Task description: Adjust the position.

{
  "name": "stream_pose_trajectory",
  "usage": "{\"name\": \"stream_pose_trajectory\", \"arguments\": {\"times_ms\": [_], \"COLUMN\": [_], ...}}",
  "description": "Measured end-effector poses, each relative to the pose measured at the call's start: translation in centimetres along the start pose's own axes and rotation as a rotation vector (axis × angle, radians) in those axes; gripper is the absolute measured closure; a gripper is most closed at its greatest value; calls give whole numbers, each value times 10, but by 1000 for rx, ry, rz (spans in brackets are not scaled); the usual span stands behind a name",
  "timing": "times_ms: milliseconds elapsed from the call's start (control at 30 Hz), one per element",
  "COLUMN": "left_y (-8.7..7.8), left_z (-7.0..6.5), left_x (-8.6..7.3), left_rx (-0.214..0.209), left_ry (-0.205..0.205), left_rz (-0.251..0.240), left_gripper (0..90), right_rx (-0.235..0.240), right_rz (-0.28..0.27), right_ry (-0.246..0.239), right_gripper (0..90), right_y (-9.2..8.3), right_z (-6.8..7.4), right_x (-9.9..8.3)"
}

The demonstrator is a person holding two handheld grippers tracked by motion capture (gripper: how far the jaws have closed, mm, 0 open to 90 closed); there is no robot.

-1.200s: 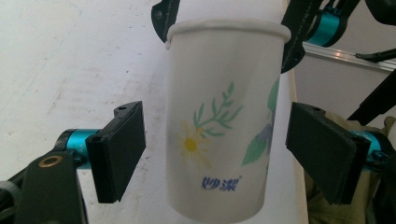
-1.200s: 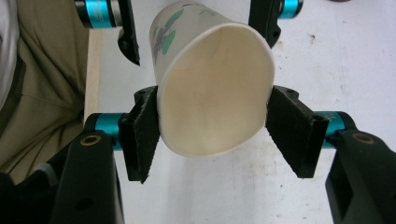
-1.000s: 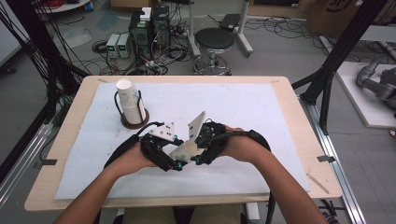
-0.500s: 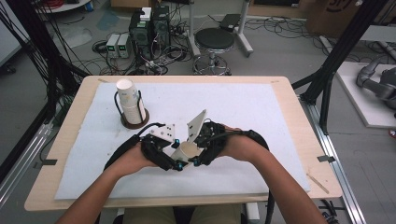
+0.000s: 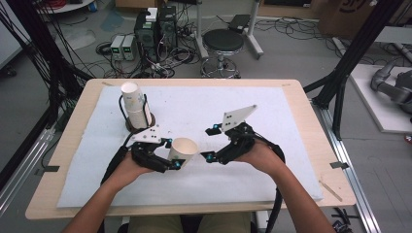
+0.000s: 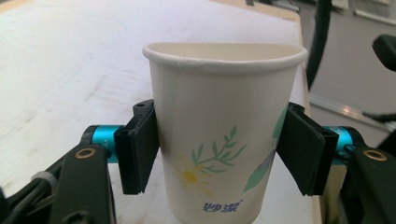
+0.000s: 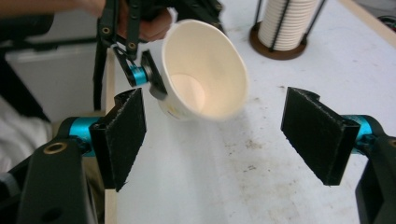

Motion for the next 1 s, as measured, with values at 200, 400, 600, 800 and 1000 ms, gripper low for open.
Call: {"name": "stream_pose_trajectory", "arguments": {"times_ms": [200, 400, 600, 800, 1000], "left_y": [-24, -49, -65, -76, -78], "left_z": [3, 4, 5, 4, 3], "left_x": [-15, -33, -42, -43, -43], "left_rx": [91, 184, 248, 283, 307], "left_ry": [9, 12, 21, 31, 41], "left_rz": [-117, -230, -299, -330, -346], "left_gripper": [336, 327, 323, 322, 320], "right_rx": [-90, -289, -372, -383, -386], "right_rz": [-79, -103, -102, -91, -99], "right_ry": [111, 179, 237, 244, 240], "right_gripper": [222, 218, 212, 212, 212], "right_y": [-9, -20, -26, -23, -25], "right_z": [-10, -21, -27, -28, -26], "right_x": [-27, -70, -101, -106, -105]}}
Point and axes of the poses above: each handheld gripper's, and its own axes: y roughly forward along the jaws, x roughly out of its top, z roughly to its left, the point moved 6 cm from there along y, roughly forward along the jaws, and after that the axes turned 15 degrees about -x, right-handed, at the moved point
